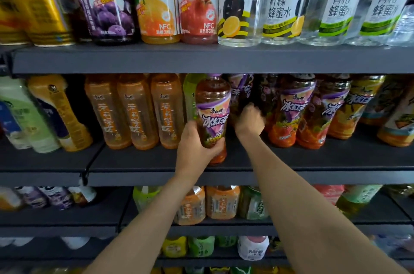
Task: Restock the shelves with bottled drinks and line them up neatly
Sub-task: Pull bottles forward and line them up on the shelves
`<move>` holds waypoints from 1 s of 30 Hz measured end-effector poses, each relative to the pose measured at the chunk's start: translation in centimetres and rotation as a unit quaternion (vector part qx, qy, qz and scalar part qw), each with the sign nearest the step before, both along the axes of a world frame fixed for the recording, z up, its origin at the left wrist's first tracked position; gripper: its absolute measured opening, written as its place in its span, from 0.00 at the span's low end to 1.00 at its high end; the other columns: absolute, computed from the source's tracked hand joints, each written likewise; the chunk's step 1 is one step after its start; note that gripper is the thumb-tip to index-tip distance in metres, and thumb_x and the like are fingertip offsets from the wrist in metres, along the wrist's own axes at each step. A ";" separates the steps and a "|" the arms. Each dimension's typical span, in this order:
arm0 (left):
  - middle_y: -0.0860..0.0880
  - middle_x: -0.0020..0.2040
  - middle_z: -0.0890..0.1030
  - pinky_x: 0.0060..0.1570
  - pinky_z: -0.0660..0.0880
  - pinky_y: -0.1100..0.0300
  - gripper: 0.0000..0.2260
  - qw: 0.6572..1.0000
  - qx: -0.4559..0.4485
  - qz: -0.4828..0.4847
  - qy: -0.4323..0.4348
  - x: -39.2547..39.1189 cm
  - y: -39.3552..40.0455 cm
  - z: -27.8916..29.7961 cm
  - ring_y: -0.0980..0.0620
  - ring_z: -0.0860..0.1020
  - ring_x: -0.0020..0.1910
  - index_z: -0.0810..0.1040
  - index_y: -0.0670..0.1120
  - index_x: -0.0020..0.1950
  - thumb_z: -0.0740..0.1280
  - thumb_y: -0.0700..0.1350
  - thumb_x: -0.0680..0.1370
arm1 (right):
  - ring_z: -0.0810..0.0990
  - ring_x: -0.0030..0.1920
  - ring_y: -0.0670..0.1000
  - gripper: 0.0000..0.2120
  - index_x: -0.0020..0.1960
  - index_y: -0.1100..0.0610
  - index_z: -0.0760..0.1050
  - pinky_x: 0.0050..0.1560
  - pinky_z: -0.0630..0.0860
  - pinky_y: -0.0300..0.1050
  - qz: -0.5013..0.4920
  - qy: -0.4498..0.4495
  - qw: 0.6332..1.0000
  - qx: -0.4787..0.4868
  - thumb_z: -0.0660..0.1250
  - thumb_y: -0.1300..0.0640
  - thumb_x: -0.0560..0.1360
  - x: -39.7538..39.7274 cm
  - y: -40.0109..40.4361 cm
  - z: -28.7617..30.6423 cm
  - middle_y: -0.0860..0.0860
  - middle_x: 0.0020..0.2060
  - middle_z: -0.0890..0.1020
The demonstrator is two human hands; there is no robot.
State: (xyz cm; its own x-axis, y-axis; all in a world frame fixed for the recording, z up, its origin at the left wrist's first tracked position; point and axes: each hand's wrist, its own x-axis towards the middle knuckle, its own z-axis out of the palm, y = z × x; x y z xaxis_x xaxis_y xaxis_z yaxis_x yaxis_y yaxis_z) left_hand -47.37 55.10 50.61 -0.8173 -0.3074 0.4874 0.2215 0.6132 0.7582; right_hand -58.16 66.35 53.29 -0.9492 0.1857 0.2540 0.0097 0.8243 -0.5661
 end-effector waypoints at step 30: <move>0.49 0.57 0.76 0.53 0.71 0.63 0.25 1.000 0.025 -0.017 0.003 0.9 0.3 -0.1 0.53 0.74 0.57 0.69 0.45 0.61 0.72 0.53 0.70 | 0.73 0.62 0.61 0.30 0.68 0.63 0.61 0.54 0.72 0.54 0.032 -0.008 0.997 -0.075 0.69 0.50 0.73 2.6 0.8 -0.4 0.59 0.64 0.71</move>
